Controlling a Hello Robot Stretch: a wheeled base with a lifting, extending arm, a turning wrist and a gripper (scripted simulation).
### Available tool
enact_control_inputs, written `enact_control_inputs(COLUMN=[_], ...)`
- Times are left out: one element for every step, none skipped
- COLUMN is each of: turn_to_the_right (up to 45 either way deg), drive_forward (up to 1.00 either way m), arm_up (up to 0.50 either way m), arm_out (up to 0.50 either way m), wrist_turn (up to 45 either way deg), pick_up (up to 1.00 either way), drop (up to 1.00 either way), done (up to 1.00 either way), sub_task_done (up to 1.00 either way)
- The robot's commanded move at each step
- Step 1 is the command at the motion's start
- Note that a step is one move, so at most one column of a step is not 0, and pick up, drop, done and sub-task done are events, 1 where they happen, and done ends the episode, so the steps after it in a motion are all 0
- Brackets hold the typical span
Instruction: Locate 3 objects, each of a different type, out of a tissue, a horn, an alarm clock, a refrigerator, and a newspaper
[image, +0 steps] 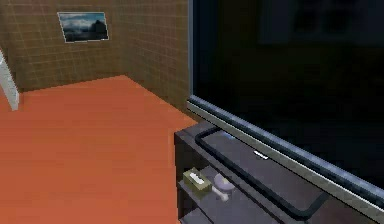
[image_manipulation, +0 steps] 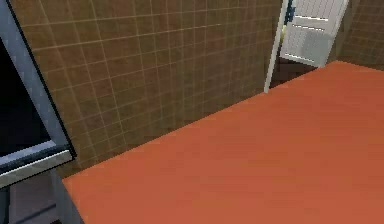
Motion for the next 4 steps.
enact_control_inputs(turn_to_the_right=[0.0, 45.0, 45.0, 45.0], drive_forward=[0.0, 0.0, 0.0, 0.0], arm_up=[0.0, 0.0, 0.0, 0.0], arm_out=[0.0, 0.0, 0.0, 0.0], wrist_turn=[0.0, 0.0, 0.0, 0.0], pick_up=[0.0, 0.0, 0.0, 0.0], drop=[0.0, 0.0, 0.0, 0.0], done=[0.0, 0.0, 0.0, 0.0], sub_task_done=[1.0, 0.0, 0.0, 0.0])
